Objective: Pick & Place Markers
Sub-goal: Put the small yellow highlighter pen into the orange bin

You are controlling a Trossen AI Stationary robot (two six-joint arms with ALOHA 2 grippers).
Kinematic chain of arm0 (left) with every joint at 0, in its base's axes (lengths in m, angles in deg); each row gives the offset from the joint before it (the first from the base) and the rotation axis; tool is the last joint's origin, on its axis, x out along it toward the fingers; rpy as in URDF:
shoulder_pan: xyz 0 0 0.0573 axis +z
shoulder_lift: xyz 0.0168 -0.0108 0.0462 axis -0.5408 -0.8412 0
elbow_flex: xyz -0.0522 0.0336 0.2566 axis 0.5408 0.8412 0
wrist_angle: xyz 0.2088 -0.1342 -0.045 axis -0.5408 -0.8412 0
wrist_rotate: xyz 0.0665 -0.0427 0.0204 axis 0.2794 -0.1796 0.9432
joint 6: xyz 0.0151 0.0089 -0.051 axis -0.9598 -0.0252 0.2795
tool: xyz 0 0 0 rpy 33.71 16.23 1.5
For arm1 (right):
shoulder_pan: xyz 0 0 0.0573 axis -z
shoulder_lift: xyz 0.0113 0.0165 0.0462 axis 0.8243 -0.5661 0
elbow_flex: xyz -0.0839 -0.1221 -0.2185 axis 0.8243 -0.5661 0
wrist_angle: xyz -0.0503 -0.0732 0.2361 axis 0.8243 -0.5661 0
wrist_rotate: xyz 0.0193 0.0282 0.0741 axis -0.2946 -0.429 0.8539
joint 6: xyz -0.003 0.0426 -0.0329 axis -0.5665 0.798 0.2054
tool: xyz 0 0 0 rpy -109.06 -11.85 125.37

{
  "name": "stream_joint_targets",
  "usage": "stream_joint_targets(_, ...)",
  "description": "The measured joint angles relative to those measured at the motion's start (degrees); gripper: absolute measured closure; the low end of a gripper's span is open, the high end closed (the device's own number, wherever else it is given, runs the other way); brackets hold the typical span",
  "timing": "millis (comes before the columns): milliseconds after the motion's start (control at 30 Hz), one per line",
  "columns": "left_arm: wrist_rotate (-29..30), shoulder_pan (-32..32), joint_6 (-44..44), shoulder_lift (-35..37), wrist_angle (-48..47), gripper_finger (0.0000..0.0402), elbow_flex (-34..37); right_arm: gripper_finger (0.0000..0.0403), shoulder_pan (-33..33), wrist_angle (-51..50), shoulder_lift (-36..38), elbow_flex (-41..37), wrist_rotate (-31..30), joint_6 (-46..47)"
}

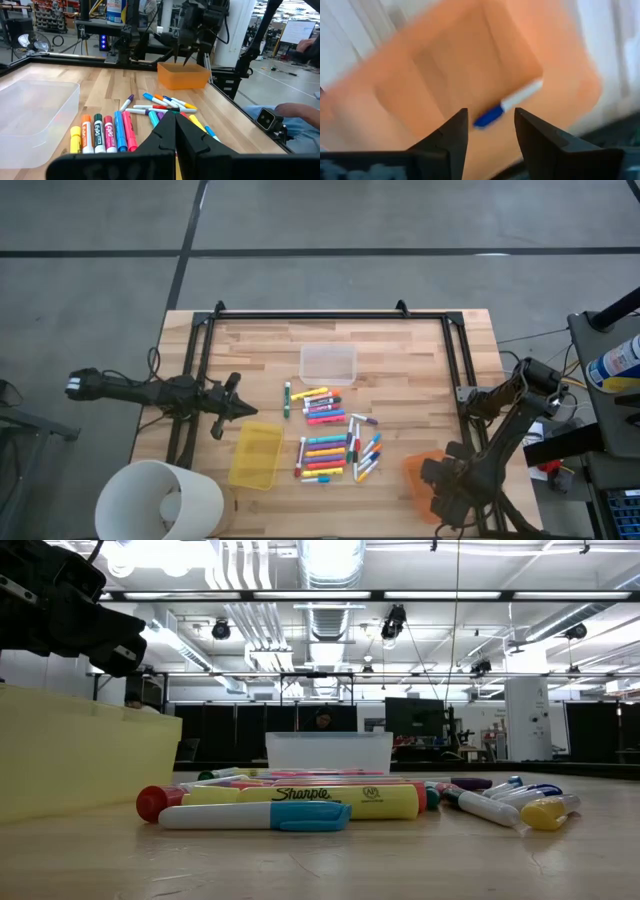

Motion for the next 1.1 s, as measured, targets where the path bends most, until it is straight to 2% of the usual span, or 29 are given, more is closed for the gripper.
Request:
stream_joint_targets(233,0.0,0.0,0.0,0.0,0.0,0.0401,0.0,0.0261,1.8,0.2,0.8,0.8,-9.3,-5.1)
stream_joint_targets(400,0.0,0.0,0.0,0.0,0.0,0.0401,0.0,0.0264,5.0,1.0,0.8,0.8,-11.6,-12.0)
stream_joint_targets(733,0.0,0.0,0.0,0.0,0.0,0.0401,0.0,0.0267,11.9,8.3,0.8,0.8,-18.2,-31.7)
stream_joint_targets(1100,0.0,0.0,0.0,0.0,0.0,0.0401,0.0,0.0278,18.0,25.1,0.7,0.6,-18.8,-53.1)
